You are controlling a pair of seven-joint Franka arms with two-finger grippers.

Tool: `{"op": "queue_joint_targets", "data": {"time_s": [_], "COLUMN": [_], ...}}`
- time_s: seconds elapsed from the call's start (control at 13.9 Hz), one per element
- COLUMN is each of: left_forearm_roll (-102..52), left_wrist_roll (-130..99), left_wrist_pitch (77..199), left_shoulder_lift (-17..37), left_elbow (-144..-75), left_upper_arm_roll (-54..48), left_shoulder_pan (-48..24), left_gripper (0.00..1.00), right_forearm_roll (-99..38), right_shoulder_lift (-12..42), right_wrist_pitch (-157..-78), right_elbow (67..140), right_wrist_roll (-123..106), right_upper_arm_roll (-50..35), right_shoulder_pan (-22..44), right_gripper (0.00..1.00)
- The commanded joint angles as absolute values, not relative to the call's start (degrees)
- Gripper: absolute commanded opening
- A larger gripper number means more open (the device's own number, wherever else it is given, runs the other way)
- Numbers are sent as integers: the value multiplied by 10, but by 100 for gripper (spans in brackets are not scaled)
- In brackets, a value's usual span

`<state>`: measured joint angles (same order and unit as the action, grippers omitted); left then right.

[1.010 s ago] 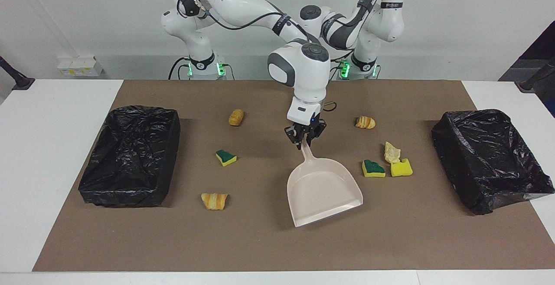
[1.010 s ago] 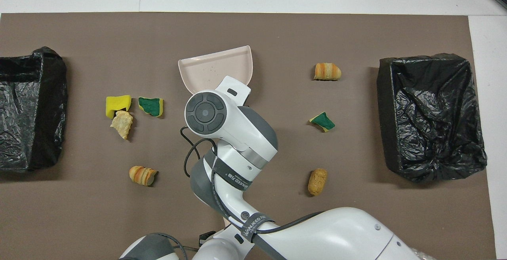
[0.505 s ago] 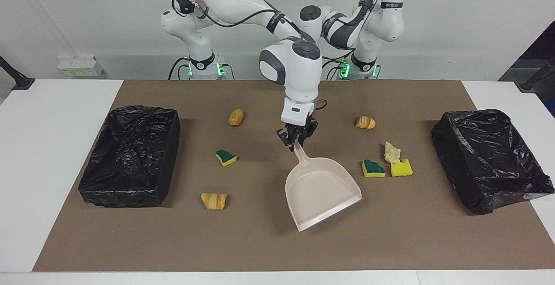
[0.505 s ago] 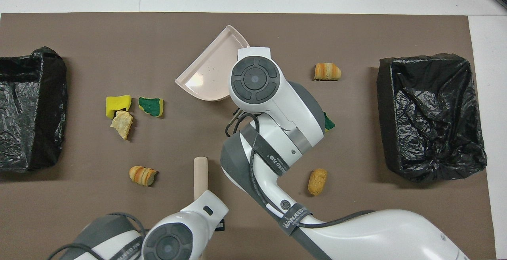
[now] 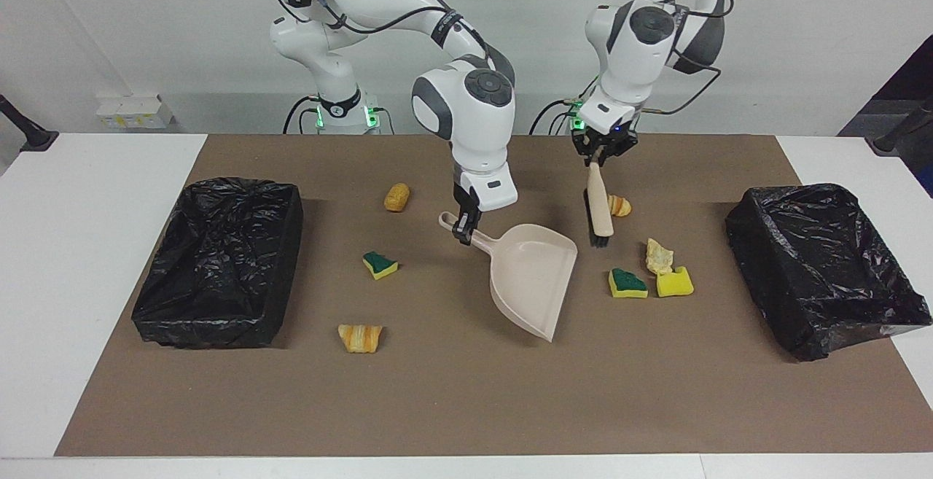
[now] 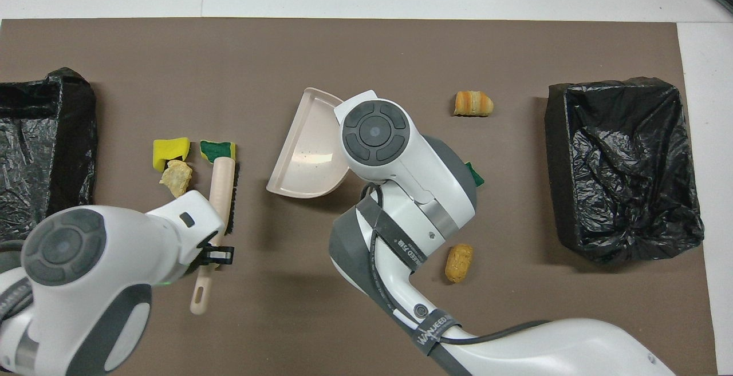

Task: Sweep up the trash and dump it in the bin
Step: 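Lift the brush with the left gripper toward the sponges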

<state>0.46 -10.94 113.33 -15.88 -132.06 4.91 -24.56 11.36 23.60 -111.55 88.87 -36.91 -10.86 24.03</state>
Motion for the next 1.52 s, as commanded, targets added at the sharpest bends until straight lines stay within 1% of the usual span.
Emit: {"op": "queue_joint_targets", "data": {"time_s": [0.0,0.14,0.29,0.43,0.51,0.58,0.72,0.79,0.94,1.23,1.44], "left_forearm_roll": [20,27,33,33,33,33,32,32,29,13,-46], "left_wrist_roll": [-9,83,126,155,163,162,149,122,96,27,8], "left_wrist_pitch": [1129,1154,1183,1220,1226,1220,1219,1217,1226,1237,1234], "left_shoulder_lift": [-92,-54,-18,12,20,17,9,6,14,18,18], "left_elbow": [-1247,-1215,-1194,-1196,-1200,-1208,-1222,-1230,-1244,-1258,-1257], "left_upper_arm_roll": [40,40,40,40,40,40,38,35,34,33,33], "left_shoulder_pan": [-178,-117,-83,-42,-26,-24,-35,-56,-83,-160,-221], "left_gripper": [0,0,0,0,0,0,0,0,0,0,0], "right_forearm_roll": [104,105,105,108,109,109,107,105,104,103,103], "right_shoulder_lift": [208,206,207,206,206,206,207,209,209,221,222], "right_wrist_pitch": [-1129,-1127,-1129,-1128,-1127,-1128,-1133,-1133,-1133,-1139,-1143], "right_elbow": [932,933,933,933,934,935,935,935,935,932,932], "right_wrist_roll": [-487,-529,-537,-566,-575,-577,-612,-629,-629,-671,-677], "right_upper_arm_roll": [-114,-114,-114,-114,-114,-114,-114,-115,-115,-114,-114], "right_shoulder_pan": [218,214,213,214,212,209,200,189,192,185,185], "right_gripper": [0,0,0,0,0,0,0,0,0,0,0]}}
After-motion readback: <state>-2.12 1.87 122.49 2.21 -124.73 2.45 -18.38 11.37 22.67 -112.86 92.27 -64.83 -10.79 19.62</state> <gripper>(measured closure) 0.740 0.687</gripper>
